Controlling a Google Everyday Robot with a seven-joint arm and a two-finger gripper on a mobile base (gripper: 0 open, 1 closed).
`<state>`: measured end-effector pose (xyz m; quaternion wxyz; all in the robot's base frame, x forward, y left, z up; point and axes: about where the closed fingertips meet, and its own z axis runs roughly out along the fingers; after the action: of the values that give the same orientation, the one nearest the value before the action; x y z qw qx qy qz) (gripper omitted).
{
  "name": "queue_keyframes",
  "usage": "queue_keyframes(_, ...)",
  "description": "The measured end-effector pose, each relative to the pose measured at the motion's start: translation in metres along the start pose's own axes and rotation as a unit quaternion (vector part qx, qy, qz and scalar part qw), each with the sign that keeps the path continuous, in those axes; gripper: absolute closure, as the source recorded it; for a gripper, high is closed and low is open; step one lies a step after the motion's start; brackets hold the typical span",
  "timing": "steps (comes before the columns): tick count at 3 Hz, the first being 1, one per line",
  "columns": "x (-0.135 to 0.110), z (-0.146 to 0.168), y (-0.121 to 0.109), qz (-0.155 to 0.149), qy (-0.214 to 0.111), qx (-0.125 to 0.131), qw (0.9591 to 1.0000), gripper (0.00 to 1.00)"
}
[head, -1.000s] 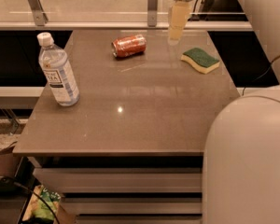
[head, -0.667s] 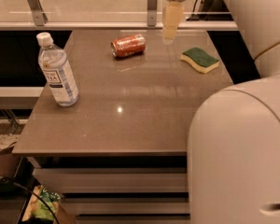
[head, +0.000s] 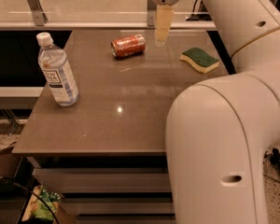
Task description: Place coke can upright
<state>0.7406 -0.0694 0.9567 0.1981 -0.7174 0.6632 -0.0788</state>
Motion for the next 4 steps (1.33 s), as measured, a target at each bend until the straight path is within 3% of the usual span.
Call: queue_keyframes(4, -0.035, 0.06, -0.006, -0.042, -0.002, -0.051, 0.9978, 0.0)
